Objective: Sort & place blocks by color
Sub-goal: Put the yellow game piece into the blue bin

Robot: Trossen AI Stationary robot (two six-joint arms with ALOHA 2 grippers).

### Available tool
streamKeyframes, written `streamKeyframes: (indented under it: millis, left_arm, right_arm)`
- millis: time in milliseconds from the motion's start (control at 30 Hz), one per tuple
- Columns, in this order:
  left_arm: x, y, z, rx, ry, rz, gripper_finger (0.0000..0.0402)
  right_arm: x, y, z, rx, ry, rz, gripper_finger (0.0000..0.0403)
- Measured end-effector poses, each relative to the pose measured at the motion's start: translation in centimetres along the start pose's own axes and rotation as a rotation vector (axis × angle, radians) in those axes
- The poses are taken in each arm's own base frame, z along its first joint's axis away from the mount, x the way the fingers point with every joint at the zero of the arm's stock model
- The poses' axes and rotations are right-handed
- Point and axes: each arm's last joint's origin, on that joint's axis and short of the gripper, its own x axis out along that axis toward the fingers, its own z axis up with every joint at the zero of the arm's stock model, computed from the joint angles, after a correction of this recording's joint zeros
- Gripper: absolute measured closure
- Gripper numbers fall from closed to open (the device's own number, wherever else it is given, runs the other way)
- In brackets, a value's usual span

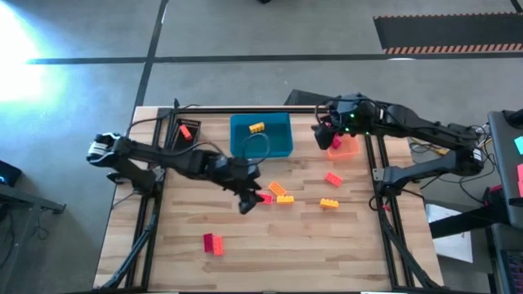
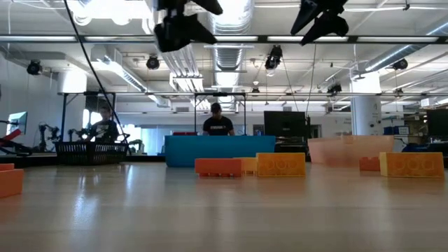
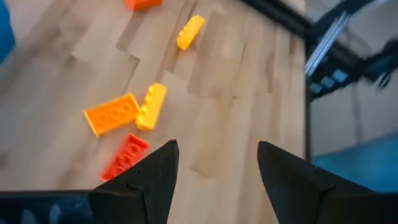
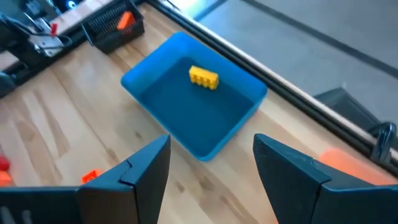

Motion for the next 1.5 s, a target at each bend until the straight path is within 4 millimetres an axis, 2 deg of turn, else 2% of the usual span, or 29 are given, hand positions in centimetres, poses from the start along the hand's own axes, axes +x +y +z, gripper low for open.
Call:
streamKeyframes:
  millis: [133, 233, 367, 500, 633, 733, 1133, 1500]
  left_arm:
    - [1.8, 0.9, 2.2, 0.200, 0.039, 0.029, 0.0199]
    - [3.7, 2.6, 2.9, 0.366, 0.084, 0.074, 0.0199]
    - [5.9, 5.1, 2.9, 0.566, 0.155, 0.114, 0.0199]
    - [8.5, 7.3, 2.1, 0.695, 0.256, 0.134, 0.0199]
    - [11.3, 8.5, 1.0, 0.791, 0.316, 0.122, 0.0199]
    - [12.8, 9.1, 0.5, 0.795, 0.333, 0.119, 0.0199]
    - [13.6, 9.0, 1.1, 0.810, 0.240, 0.118, 0.0199]
    - [14.1, 9.6, 0.2, 0.806, 0.216, 0.100, 0.0197]
  right_arm:
    - [-0.4, 0.0, 0.1, -0.002, -0.017, 0.006, 0.0184]
    - [-0.5, -0.1, 0.0, 0.005, -0.018, 0.007, 0.0184]
    - [-0.7, -0.1, 0.0, 0.012, -0.019, 0.008, 0.0184]
    - [-0.8, -0.2, -0.1, 0.023, -0.012, 0.005, 0.0184]
    - [-0.8, -0.2, -0.1, 0.027, -0.014, 0.006, 0.0184]
    - [-0.8, -0.2, -0.1, 0.029, -0.014, 0.006, 0.0184]
    - [-0.2, -0.1, -0.1, 0.051, 0.002, -0.002, 0.0184]
    - [-0.1, -0.1, -0.1, 0.061, 0.005, -0.005, 0.0184]
